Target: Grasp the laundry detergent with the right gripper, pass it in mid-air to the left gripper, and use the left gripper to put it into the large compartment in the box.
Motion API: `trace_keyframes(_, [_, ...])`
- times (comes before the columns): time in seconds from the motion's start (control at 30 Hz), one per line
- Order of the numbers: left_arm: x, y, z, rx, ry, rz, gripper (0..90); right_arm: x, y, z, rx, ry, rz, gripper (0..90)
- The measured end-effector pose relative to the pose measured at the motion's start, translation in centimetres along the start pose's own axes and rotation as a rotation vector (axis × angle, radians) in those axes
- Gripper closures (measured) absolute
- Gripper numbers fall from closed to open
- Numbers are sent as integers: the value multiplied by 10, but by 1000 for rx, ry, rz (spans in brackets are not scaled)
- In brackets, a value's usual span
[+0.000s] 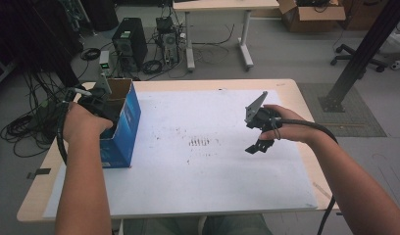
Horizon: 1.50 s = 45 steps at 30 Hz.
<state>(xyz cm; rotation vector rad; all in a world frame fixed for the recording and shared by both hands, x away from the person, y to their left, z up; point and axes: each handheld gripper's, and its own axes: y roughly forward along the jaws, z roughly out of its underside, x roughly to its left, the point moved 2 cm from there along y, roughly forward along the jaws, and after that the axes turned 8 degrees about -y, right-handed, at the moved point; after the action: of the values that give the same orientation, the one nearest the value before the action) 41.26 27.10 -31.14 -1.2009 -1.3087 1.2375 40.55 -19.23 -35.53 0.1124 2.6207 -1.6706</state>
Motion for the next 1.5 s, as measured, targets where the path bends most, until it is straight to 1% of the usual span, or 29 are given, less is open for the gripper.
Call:
trace_keyframes(0.1, [0,-1,0,2,6,-3,289,0,0,0,1,-1,2,33])
trace_keyframes(0.37, [0,-7,2,-9,0,-3,287,1,0,0,-1,-3,3,33])
trace_keyframes(0.57, [-2,-10,3,-12,-1,-14,287,1,-1,0,-4,-4,4,33])
trace_keyframes(0.63, [-2,-11,3,-10,-4,-22,272,1,-1,0,-6,-3,4,33])
trace_keyframes(0.83, [-1,-19,4,-20,-4,-31,264,1,-2,0,-8,-2,6,33])
trace_keyframes(0.87, [-2,-21,5,-22,-6,-37,240,1,-2,0,-8,-4,6,33])
trace_keyframes(0.97, [-2,-26,5,-32,-4,-49,221,1,-2,0,-9,-5,6,34])
trace_keyframes(1.03, [-2,-28,6,-33,-2,-56,185,2,-2,-1,-9,-3,7,34])
trace_keyframes(1.07, [-3,-31,7,-39,2,-72,176,2,-2,-1,-9,-5,7,33])
trace_keyframes(1.1, [-3,-31,7,-39,2,-72,170,2,-2,-1,-9,-5,7,33])
trace_keyframes(1.13, [-4,-33,8,-40,19,-79,161,2,-3,-1,-8,-5,9,33])
trace_keyframes(1.17, [-4,-33,8,-40,19,-79,147,2,-3,-1,-8,-5,9,33])
trace_keyframes(1.2, [-5,-36,9,-43,27,-98,125,2,-3,-1,-10,-5,8,34])
trace_keyframes(1.23, [-5,-36,9,-43,27,-98,112,2,-3,-1,-10,-5,8,34])
trace_keyframes(1.27, [-7,-37,10,-50,30,-107,112,2,-4,-1,-9,-7,9,33])
trace_keyframes(1.3, [-8,-38,11,-51,30,-116,87,2,-4,-1,-8,-8,9,34])
trace_keyframes(1.33, [-11,-41,12,-52,40,-125,49,2,-5,-1,-10,-5,11,33])
trace_keyframes(1.37, [-11,-41,12,-52,40,-125,39,2,-5,-1,-10,-5,11,33])
trace_keyframes(1.4, [-14,-44,13,-60,52,-130,26,3,-6,-1,-10,-6,12,33])
trace_keyframes(1.5, [-17,-48,14,-68,58,-126,21,3,-7,-1,-10,-8,12,34])
